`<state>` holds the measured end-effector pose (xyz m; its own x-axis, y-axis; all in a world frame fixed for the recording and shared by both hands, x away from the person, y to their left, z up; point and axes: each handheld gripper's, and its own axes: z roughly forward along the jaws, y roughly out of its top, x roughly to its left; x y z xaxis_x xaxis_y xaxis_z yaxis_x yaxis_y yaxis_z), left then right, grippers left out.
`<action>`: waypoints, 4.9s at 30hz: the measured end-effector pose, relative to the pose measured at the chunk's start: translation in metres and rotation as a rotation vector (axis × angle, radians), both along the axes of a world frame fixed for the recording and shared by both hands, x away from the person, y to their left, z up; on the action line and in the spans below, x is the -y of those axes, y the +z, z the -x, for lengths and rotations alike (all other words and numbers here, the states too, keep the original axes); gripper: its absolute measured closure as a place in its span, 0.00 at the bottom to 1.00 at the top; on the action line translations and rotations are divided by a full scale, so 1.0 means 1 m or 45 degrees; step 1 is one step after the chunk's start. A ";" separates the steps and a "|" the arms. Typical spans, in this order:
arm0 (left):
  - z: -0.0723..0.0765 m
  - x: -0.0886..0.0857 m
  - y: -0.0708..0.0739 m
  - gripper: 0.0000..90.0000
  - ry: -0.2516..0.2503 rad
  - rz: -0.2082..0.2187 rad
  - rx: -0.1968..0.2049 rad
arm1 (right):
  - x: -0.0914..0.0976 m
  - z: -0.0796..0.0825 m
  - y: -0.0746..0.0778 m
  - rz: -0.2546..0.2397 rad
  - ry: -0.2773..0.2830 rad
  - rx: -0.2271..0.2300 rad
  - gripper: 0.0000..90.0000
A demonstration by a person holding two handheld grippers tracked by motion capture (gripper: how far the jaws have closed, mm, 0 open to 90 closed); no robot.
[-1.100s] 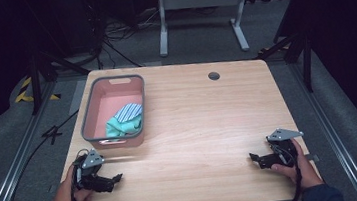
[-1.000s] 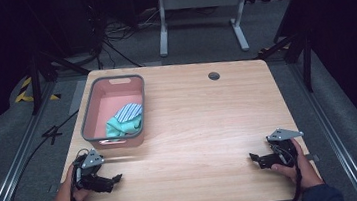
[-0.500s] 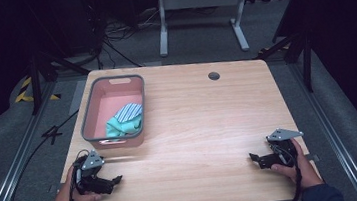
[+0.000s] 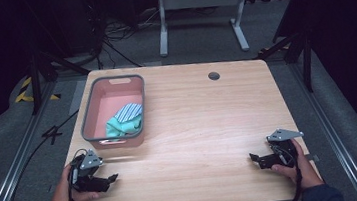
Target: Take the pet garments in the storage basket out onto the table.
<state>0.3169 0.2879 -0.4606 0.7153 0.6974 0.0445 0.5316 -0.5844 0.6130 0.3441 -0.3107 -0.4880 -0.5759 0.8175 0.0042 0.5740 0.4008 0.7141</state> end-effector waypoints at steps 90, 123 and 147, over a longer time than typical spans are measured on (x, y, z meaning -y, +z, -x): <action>-0.173 0.057 0.059 0.20 0.109 -0.211 -0.175 | 0.001 0.002 0.000 -0.004 -0.002 -0.002 0.03; -0.204 0.076 0.028 0.42 0.100 -0.319 -0.427 | 0.001 0.002 0.000 -0.003 -0.001 -0.002 0.03; -0.191 0.064 0.056 0.82 0.118 -0.317 -0.269 | 0.000 0.002 0.000 0.002 0.002 0.000 0.03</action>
